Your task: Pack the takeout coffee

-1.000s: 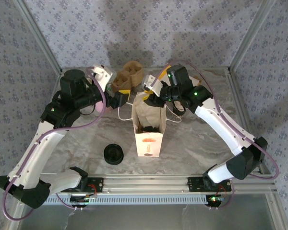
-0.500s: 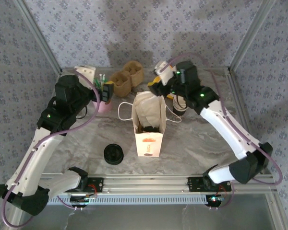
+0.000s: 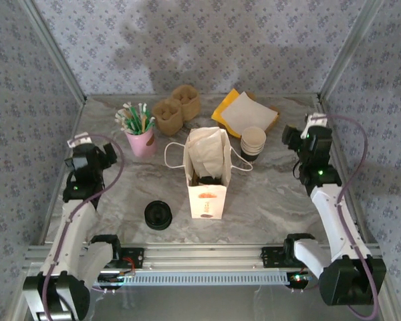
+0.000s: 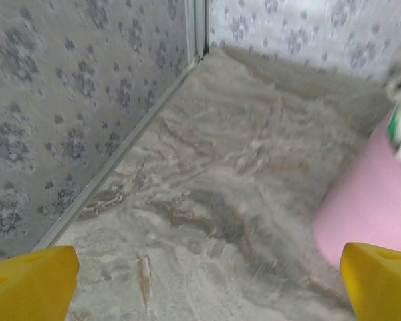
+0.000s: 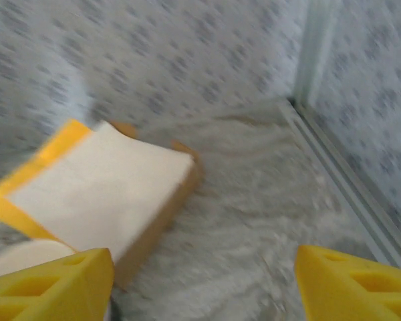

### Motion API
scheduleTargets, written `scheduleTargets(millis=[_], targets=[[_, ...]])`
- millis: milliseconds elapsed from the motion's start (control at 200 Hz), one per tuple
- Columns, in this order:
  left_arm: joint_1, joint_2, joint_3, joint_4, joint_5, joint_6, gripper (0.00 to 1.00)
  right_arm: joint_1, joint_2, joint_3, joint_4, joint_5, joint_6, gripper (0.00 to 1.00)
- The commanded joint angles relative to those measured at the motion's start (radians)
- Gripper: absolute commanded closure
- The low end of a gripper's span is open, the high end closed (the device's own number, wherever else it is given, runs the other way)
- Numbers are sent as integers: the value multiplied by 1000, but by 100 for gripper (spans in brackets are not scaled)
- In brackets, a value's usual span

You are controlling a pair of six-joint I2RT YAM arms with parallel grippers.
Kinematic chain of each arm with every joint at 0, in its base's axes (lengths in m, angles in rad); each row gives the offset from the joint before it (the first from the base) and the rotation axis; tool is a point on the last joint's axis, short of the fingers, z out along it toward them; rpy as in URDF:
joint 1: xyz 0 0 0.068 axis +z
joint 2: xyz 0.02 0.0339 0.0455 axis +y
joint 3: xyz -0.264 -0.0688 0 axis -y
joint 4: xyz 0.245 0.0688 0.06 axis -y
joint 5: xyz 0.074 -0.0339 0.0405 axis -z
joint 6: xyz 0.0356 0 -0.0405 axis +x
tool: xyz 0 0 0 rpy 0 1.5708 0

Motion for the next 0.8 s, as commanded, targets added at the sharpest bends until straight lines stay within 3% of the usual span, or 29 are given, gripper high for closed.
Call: scheduleTargets(millis=[0, 330, 615, 794], targets=[[13, -7, -113, 222, 36, 79, 0, -12, -22, -128, 131, 143, 26, 21], [19, 120, -319, 549, 146, 107, 0, 5, 26, -438, 564, 173, -98, 15], [20, 365, -288, 758, 259, 134, 0, 44, 281, -441, 849, 68, -186, 14], [20, 541, -214, 882, 320, 165, 0, 41, 440, -424, 921, -34, -239, 12]])
